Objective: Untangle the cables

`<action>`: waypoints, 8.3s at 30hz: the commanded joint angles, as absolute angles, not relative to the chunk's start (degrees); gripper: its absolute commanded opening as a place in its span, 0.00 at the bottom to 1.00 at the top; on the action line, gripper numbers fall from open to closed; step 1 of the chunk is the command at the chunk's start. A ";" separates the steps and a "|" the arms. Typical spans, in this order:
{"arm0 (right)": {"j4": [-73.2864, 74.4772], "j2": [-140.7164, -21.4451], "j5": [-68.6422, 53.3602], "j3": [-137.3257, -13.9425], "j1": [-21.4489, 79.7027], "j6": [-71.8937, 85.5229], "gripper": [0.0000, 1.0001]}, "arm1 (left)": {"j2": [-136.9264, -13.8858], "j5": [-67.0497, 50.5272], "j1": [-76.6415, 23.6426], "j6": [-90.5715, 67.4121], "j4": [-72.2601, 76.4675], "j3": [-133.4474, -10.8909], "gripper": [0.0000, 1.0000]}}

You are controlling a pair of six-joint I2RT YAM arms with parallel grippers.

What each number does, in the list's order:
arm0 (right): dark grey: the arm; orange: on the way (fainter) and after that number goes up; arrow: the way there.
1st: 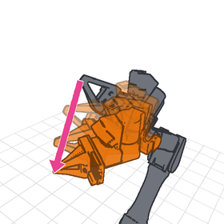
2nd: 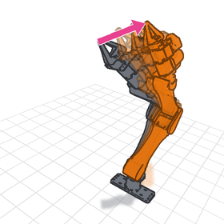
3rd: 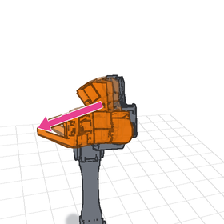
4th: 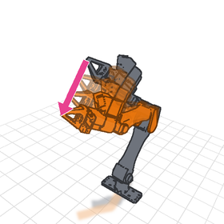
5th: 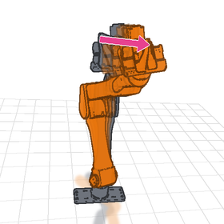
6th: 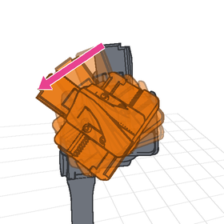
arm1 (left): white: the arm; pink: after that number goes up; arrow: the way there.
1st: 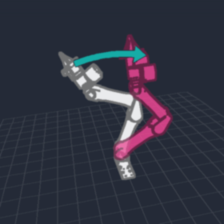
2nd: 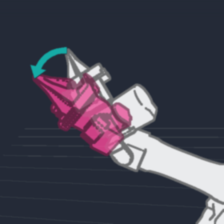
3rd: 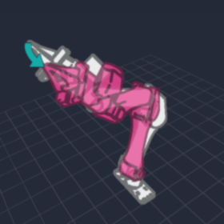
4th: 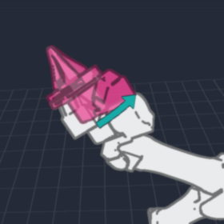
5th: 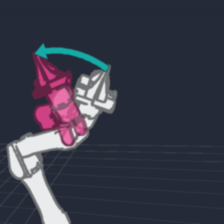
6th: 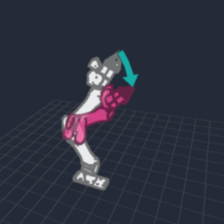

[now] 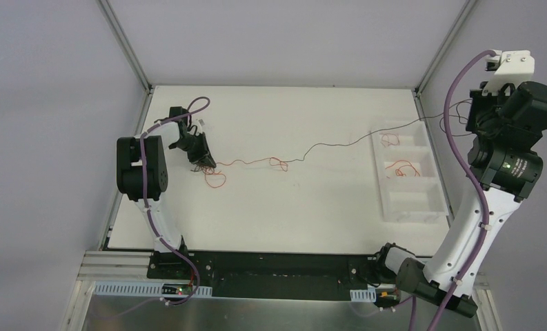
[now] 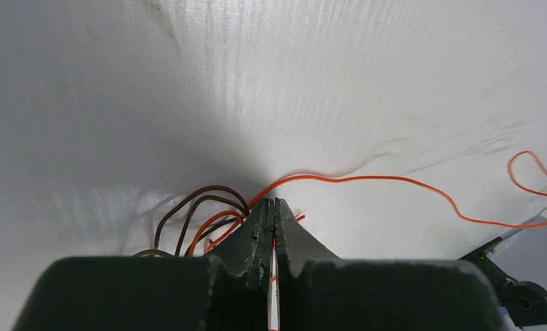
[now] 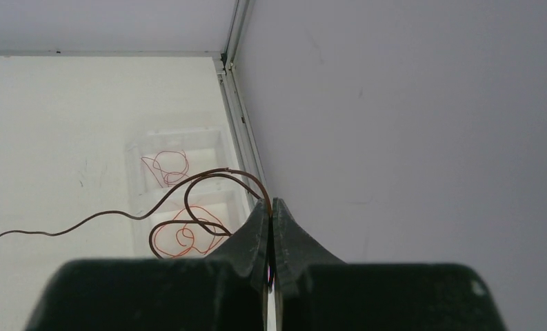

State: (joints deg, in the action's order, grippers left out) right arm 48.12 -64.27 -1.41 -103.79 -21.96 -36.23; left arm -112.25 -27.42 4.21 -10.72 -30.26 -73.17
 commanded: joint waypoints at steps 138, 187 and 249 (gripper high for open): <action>66.16 -83.62 -18.27 -65.65 -31.29 -85.47 0.00 | -110.26 -20.09 10.06 2.20 -39.04 -72.45 0.00; 44.02 -97.50 -29.93 -87.13 18.85 -23.20 0.78 | -93.13 -21.42 14.69 -3.82 -37.18 -68.16 0.78; 12.34 -117.75 -30.73 -85.10 41.04 4.30 0.71 | -113.93 -44.58 -6.86 -19.76 -18.59 -67.45 0.54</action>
State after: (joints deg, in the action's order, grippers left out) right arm 17.69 -117.10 -32.95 -85.27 40.29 1.61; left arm -113.14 -44.62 -6.44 -17.12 -19.92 -70.59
